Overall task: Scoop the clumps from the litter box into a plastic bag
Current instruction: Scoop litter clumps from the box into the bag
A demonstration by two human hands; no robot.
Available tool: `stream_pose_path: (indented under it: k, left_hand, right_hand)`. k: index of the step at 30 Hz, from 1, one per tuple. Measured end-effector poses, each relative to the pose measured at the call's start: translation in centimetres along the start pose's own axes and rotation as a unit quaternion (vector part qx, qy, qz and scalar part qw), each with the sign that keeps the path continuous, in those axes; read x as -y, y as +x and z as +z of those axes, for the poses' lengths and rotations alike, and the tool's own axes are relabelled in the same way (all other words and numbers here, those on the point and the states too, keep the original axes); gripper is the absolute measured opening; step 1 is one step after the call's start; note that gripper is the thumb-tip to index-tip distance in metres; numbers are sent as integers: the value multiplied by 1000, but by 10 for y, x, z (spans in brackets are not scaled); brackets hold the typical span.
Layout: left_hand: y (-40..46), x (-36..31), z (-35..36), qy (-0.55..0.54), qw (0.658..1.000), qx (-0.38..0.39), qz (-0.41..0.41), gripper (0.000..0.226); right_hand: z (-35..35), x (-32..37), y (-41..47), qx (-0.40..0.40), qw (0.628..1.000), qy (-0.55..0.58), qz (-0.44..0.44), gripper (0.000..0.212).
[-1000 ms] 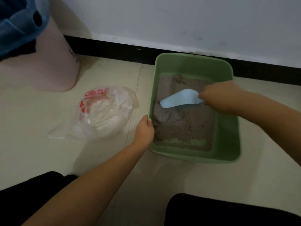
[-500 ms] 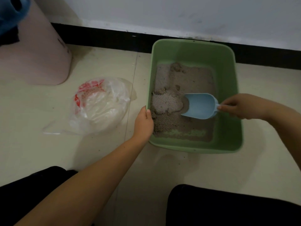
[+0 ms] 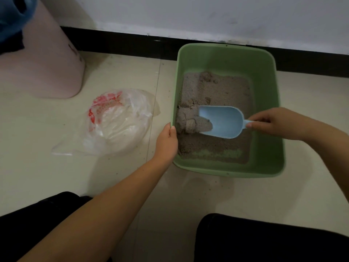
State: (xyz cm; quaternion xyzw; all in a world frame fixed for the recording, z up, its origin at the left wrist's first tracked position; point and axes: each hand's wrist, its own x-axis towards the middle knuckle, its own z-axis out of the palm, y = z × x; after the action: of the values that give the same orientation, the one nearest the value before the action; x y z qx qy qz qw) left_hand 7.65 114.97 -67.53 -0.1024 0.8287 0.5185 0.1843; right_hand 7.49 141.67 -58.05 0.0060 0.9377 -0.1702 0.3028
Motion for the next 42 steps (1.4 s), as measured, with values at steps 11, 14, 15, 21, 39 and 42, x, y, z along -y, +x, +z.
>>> stream_pose_path:
  k: [11, 14, 15, 21, 39, 42]
  left_hand:
    - [-1, -1, -2, -14, 1000, 3, 8, 32]
    - [-2, -1, -2, -13, 1000, -2, 12, 32]
    - [-2, 0, -2, -10, 1000, -3, 14, 32]
    - [0, 1, -1, -5, 1000, 1, 14, 32]
    - [0, 2, -2, -9, 1000, 7, -1, 34]
    - [0, 1, -2, -2, 1000, 8, -2, 36]
  right_hand:
    - [0, 18, -6, -98, 949, -296, 55, 43]
    - [-1, 15, -8, -36, 974, -213, 64, 43]
    - [1, 14, -8, -28, 981, -184, 60, 44]
    - [8, 11, -5, 6, 996, -67, 52, 50]
    - [40, -12, -25, 111, 952, 270, 96, 38]
    - [46, -16, -26, 84, 938, 316, 110, 36]
